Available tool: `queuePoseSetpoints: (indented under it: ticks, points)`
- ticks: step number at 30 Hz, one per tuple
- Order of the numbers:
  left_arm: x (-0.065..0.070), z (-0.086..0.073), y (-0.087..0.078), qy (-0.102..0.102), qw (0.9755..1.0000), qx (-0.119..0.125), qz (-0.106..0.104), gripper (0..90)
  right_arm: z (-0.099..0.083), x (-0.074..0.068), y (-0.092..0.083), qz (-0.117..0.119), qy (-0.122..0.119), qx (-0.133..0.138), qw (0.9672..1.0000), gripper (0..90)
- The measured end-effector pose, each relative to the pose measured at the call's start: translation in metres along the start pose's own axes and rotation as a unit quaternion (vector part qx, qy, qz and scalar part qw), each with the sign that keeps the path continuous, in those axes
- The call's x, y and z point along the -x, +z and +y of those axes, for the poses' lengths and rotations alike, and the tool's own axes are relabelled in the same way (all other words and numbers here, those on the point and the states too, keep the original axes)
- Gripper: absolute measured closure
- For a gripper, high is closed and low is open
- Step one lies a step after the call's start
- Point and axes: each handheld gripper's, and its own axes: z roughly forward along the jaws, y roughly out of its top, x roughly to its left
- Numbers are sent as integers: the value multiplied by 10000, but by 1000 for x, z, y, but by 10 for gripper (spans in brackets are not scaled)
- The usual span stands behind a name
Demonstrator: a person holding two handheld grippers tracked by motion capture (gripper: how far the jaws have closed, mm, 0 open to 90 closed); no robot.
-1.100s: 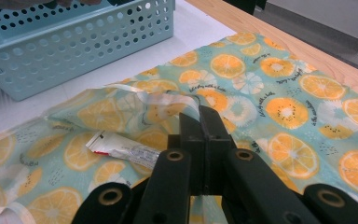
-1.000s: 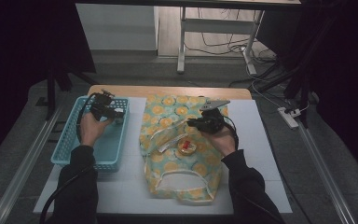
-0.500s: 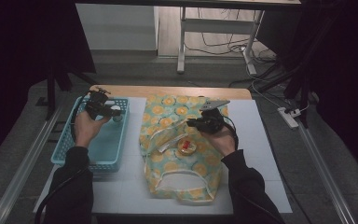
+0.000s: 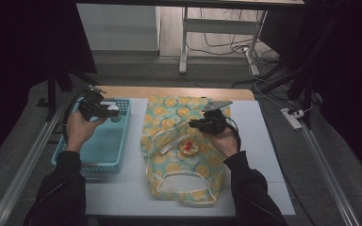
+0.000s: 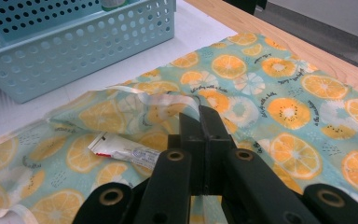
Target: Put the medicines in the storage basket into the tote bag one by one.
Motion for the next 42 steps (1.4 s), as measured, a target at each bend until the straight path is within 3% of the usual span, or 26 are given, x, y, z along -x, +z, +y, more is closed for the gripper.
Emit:
queuePoseSetpoints:
  ticks: [11, 20, 32, 42]
  points:
    - [21, 0, -15, 225, 9993, 120, -260, 507, 0, 0, 0, -14, 2, 7, 10000, 900]
    - [49, 4, -17, 534, 9971, 161, -509, 508, 0, 0, 0, -26, -4, 7, 10000, 900]
    - [88, 13, -5, 962, 9909, 154, -926, 507, 0, 1, -1, -28, 10, 25, 10000, 900]
    - [121, 22, 12, 1328, 9828, 106, -1279, 507, -1, 2, -1, -51, 15, 28, 10000, 900]
